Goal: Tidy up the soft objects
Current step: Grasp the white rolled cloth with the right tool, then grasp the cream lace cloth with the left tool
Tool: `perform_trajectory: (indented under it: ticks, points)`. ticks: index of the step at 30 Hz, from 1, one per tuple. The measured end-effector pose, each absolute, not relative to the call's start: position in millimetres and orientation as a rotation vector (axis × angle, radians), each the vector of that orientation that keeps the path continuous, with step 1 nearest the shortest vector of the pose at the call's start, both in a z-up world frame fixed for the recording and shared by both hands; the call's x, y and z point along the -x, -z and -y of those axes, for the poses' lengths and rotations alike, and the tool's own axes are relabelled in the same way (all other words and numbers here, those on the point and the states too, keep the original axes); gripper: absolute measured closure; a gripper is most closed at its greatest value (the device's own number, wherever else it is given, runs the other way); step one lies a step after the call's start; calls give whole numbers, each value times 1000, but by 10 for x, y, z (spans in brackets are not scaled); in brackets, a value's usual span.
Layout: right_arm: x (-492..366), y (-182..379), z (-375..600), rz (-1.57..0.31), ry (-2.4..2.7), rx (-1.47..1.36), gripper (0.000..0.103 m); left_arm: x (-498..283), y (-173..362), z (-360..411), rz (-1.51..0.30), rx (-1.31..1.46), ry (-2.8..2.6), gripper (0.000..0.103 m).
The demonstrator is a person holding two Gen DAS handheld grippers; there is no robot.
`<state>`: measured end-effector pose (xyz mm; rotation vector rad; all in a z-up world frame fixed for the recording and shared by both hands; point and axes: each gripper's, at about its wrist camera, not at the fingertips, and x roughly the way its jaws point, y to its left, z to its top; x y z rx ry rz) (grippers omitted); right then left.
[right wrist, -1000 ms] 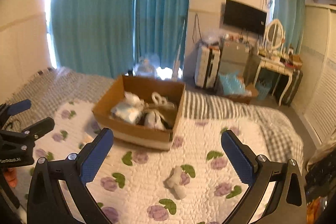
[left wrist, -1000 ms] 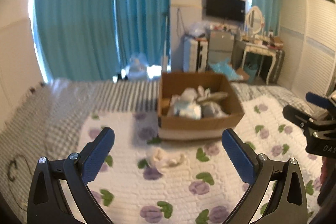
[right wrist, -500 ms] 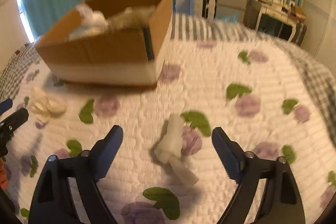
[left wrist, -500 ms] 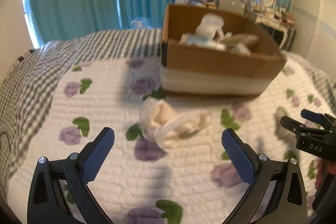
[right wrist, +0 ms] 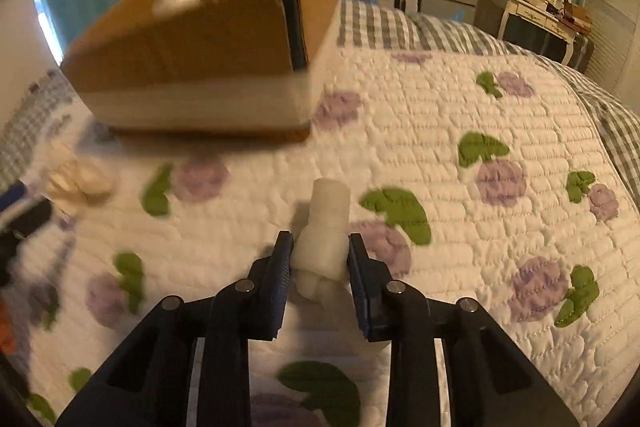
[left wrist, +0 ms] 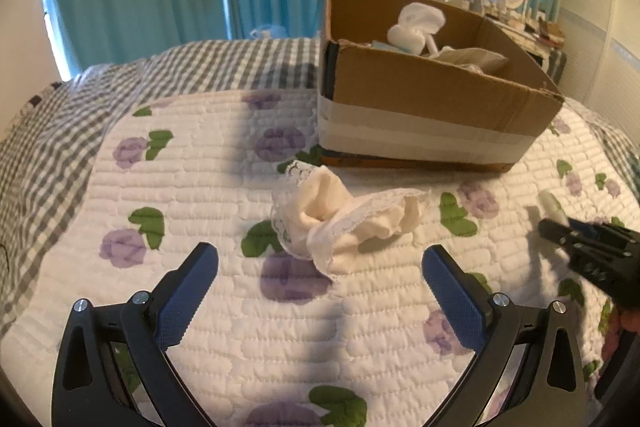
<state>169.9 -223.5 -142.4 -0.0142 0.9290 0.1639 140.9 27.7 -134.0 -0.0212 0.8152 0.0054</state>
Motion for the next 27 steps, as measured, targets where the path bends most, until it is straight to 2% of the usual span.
perform_trajectory:
  ticks: [7,8,9,11,12,13,16,17,21,23,27]
  points:
    - [-1737,1121,1983,-837,-247,41,76,-1613,1464,-324,-828,57,-10,2]
    - [-1739,1132,1966,-839,-256,41,76,-1640,1496,-308,-831,50,-8,5]
    - [-1735,1143,1945,-843,-260,43,76,-1660,1522,-293,-831,42,-6,10]
    - [-1711,1173,1912,-856,-263,51,76,-1682,1559,-273,-831,29,-1,37]
    - [-1707,1178,1907,-860,-263,51,76,-1698,1581,-268,-833,27,-4,43]
    - [-1680,1178,1895,-861,-264,50,76,-1715,1601,-272,-840,37,6,54]
    - [-1641,1182,1899,-861,-263,54,76,-1724,1630,-278,-859,69,39,73]
    - [-1628,1181,1909,-858,-261,55,76,-1708,1623,-271,-857,65,43,76]
    - [-1555,1133,1943,-857,-271,41,76,-1561,1520,-235,-855,82,90,78]
    - [-1502,1052,1960,-845,-276,30,76,-1486,1427,-185,-840,74,106,82]
    - [-1352,768,1965,-794,-274,46,76,-1323,1151,-127,-797,71,143,82]
